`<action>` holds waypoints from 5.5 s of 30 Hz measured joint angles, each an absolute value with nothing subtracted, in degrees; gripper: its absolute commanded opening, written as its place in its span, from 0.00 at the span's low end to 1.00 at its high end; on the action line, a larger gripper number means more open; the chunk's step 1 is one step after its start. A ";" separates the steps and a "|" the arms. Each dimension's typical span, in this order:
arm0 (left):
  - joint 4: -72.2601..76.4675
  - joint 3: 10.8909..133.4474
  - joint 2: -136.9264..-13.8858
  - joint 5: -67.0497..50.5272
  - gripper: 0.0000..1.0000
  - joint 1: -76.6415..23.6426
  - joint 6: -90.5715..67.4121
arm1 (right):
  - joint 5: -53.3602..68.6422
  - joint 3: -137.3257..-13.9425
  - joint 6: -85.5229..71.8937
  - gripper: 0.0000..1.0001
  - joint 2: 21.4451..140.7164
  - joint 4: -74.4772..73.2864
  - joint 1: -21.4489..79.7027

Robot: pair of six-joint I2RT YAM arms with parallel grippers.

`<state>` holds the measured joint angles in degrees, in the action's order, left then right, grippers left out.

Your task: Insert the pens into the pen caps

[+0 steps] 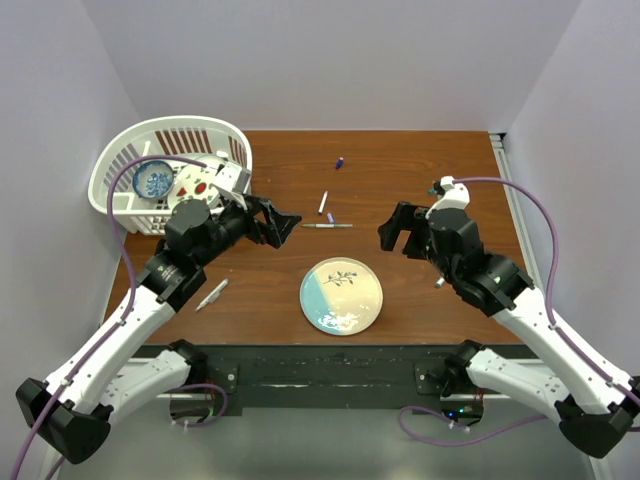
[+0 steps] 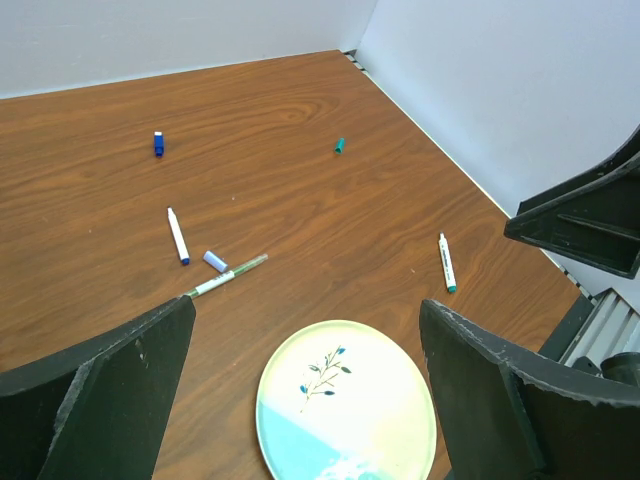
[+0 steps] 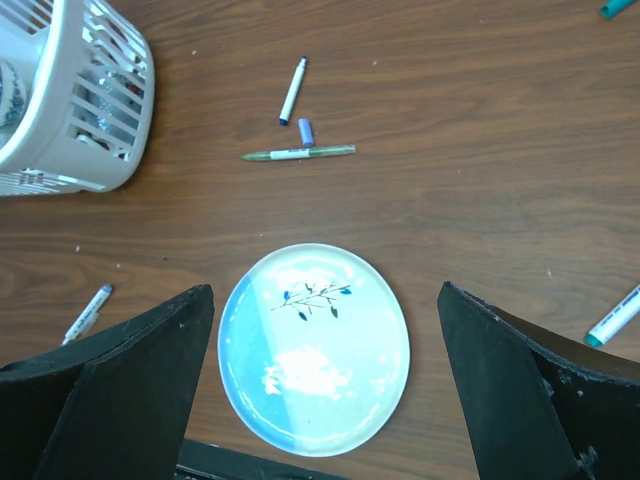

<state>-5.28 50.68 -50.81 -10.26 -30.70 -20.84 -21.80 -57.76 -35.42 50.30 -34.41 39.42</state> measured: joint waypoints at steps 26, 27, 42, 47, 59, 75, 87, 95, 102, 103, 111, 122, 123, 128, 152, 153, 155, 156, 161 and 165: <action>-5.32 50.68 -49.84 -9.69 0.99 -30.70 -21.04 | -25.58 -47.88 -44.18 0.59 72.18 -39.07 14.79; -5.32 50.68 -49.84 -9.72 0.98 -30.70 -21.04 | -25.32 -47.05 -44.73 0.56 72.95 -38.59 14.22; -5.26 50.65 -50.41 -11.14 0.98 -30.72 -21.98 | -21.69 -42.57 -46.02 0.43 81.32 -30.28 8.23; -5.21 50.65 -50.74 -11.66 0.96 -30.72 -21.98 | -21.52 -40.62 -46.11 0.39 81.25 -29.54 8.19; -5.23 50.65 -51.18 -12.08 0.94 -30.72 -21.96 | -16.88 -37.30 -42.81 0.00 77.47 -23.94 8.10; 9.02 41.08 -60.49 -25.85 0.76 -35.38 -37.85 | 6.20 -37.15 -48.18 0.00 49.60 -7.94 21.54; 30.50 40.32 -72.42 -30.50 0.78 -42.57 -42.57 | 13.26 -35.14 -57.76 0.00 40.49 -0.58 23.88; 30.61 51.18 -78.06 -29.17 0.75 -42.57 -42.24 | 20.49 -34.87 -53.65 0.00 40.05 1.06 23.99; 34.28 54.72 -82.06 -30.15 0.67 -42.57 -42.98 | 24.05 -34.85 -51.22 0.00 39.05 1.34 24.01; 34.72 54.72 -82.61 -30.50 0.67 -42.57 -43.35 | 24.16 -34.85 -50.98 0.00 38.74 1.34 24.01; 39.20 54.76 -85.86 -33.65 0.53 -42.57 -47.11 | 25.21 -34.70 -50.28 0.00 38.20 2.00 24.01; 45.91 54.85 -88.88 -37.87 0.07 -42.57 -52.77 | 25.26 -34.24 -49.84 0.00 37.80 2.68 24.01; 46.19 54.85 -89.01 -37.95 0.00 -42.57 -53.52 | 25.30 -34.22 -49.76 0.02 37.80 2.83 24.01; 47.11 54.85 -89.21 -38.57 0.00 -42.68 -55.81 | 25.47 -33.89 -47.88 0.41 37.78 3.25 24.05; 5.37 55.27 -58.24 -31.09 0.00 -24.58 -28.91 | -17.65 -57.67 -37.93 0.66 70.94 -24.67 18.98; 4.01 54.76 -56.49 -29.82 0.00 -24.64 -27.42 | -18.65 -60.45 -37.60 0.65 74.85 -25.41 17.28; 1.91 52.88 -52.34 -27.31 0.00 -24.64 -24.86 | -20.58 -65.84 -37.30 0.62 82.56 -26.17 13.85; 1.19 52.01 -50.72 -26.41 0.00 -24.67 -23.99 | -21.52 -68.01 -37.23 0.61 85.93 -26.17 12.51; -0.49 48.77 -47.94 -24.36 0.00 -24.77 -21.08 | -24.16 -79.90 -37.23 0.53 102.48 -29.32 8.40; -2.33 46.41 -48.77 -24.51 0.00 -24.77 -20.34 | -24.95 -90.94 -37.74 0.51 113.84 -32.01 6.85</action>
<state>-2.33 46.41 -48.77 -24.51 -24.77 -20.34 -24.95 -90.94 -37.74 113.84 -32.01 6.85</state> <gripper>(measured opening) 0.106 0.525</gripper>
